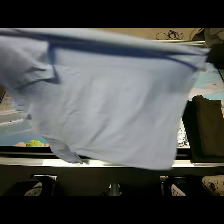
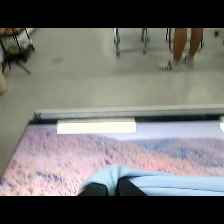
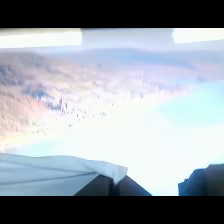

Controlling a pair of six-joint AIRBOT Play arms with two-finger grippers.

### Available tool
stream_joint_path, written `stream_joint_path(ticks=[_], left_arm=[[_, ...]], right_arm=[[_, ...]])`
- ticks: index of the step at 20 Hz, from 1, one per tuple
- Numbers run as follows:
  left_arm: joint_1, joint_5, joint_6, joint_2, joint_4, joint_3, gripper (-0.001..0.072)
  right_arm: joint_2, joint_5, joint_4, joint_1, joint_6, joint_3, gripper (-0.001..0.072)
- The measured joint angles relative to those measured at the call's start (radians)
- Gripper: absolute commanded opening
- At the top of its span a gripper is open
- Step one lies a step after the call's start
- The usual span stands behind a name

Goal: Fold the shirts.

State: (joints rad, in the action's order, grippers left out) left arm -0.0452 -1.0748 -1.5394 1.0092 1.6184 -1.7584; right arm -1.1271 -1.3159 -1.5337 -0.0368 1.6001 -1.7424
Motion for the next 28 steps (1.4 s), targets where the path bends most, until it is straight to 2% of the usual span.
stream_joint_path(ticks=[3,7,8,9,10,11,14,16,18,20,22,23,24,28], left_arm=[[0.002,-0.001,0.003,0.183,-0.021,0.080,0.0040],[0.010,0.014,-0.008,0.443,-0.087,0.120,0.0044],[0.012,0.018,-0.026,0.497,-0.119,0.124,0.0085],[0.012,0.019,-0.042,0.539,-0.153,0.126,0.0227],[0.012,0.014,-0.056,0.576,-0.185,0.129,0.0507],[0.011,0.003,-0.064,0.600,-0.212,0.128,0.0638],[-0.028,-0.110,-0.042,0.633,-0.280,0.106,0.0609],[-0.094,-0.219,-0.013,0.629,-0.299,0.117,0.0491],[-0.166,-0.299,0.004,0.602,-0.322,0.193,0.0491],[-0.226,-0.337,0.029,0.564,-0.352,0.322,0.0492],[-0.263,-0.331,0.060,0.534,-0.406,0.454,0.0492],[-0.271,-0.319,0.072,0.526,-0.427,0.513,0.0492],[-0.275,-0.303,0.082,0.520,-0.444,0.560,0.0492],[-0.257,-0.216,0.101,0.513,-0.487,0.680,0.0492]], right_arm=[[-0.233,-0.003,-0.010,-0.001,0.034,0.004,0.0029],[-0.492,0.114,0.019,-0.002,0.139,0.006,0.0029],[-0.535,0.148,0.037,-0.002,0.167,0.006,0.0038],[-0.571,0.179,0.065,-0.002,0.193,0.006,0.0186],[-0.593,0.206,0.091,-0.002,0.208,0.005,0.0433],[-0.610,0.222,0.116,-0.003,0.214,0.002,0.0471],[-0.616,0.156,0.179,-0.037,0.149,-0.015,0.0462],[-0.613,0.026,0.193,-0.092,0.095,-0.005,0.0387],[-0.596,-0.102,0.214,-0.142,0.047,0.068,0.0386],[-0.549,-0.137,0.246,-0.166,0.012,0.192,0.0387],[-0.500,-0.124,0.262,-0.183,-0.007,0.322,0.0393],[-0.481,-0.108,0.272,-0.187,-0.013,0.370,0.0417],[-0.469,-0.105,0.282,-0.188,-0.021,0.414,0.0472],[-0.443,-0.113,0.290,-0.196,-0.042,0.496,0.0474]])
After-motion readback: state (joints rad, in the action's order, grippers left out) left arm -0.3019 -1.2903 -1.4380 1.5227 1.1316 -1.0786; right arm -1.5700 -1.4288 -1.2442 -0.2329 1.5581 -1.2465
